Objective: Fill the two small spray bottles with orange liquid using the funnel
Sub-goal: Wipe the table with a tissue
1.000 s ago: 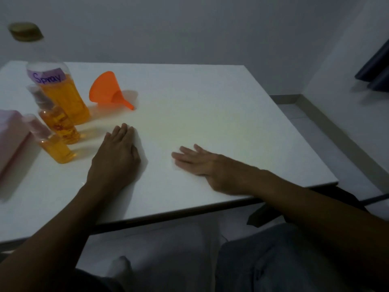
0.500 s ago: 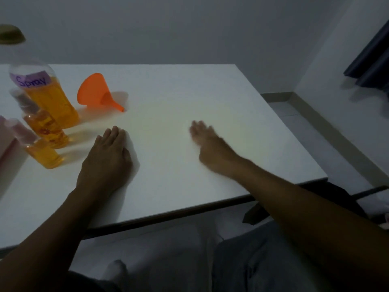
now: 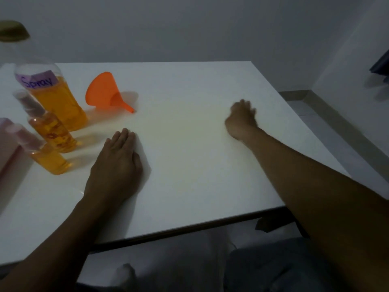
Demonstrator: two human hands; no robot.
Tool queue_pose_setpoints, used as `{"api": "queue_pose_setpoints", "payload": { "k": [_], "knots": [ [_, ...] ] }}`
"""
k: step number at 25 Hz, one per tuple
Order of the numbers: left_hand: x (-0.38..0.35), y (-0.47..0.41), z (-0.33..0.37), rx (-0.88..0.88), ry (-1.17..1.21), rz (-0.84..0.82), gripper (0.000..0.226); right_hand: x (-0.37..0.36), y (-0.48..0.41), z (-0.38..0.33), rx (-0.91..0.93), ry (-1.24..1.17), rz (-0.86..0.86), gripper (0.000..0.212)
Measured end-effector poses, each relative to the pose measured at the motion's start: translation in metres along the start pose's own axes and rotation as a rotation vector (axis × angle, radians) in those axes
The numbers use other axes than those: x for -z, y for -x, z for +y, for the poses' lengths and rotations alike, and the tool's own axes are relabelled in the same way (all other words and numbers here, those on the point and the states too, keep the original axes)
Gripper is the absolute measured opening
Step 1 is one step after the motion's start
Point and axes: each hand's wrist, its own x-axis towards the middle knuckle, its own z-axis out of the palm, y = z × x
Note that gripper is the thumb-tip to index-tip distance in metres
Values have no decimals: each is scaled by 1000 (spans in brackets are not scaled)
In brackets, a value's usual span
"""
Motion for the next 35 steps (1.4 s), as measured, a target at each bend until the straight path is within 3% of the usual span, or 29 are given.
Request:
{"api": "queue_pose_setpoints", "payload": {
  "k": [6,9,11,13,16,18,21,23,25,30,32,35],
  "knots": [
    [3,-1,2,6,20,-1,61,-35,58,-109,606,33,-151,73],
    [4,0,4,13,20,-4,62,-28,118,-83,843,22,-198,80],
    [5,0,3,15,29,-15,60,-19,138,-42,888,-6,-210,85],
    [6,3,5,34,58,-21,54,-9,118,11,733,19,-148,86],
    [13,12,27,90,182,-16,48,11,83,83,278,-32,-51,86],
    [15,18,59,62,279,-47,53,10,91,100,191,-179,35,75],
    [11,21,111,-56,385,-121,66,18,120,105,249,-462,127,47],
    [0,19,147,-143,421,-165,62,35,134,125,175,-548,299,40],
    [-13,18,183,-242,429,-201,57,50,143,158,34,-622,448,39],
    [-33,16,253,-447,438,-225,50,62,144,276,-535,-1044,577,35],
    [-39,16,262,-512,385,-234,55,45,151,317,-722,-1027,542,41],
    [-46,15,262,-536,312,-242,56,-9,169,356,-697,-833,204,49]
  ]
}}
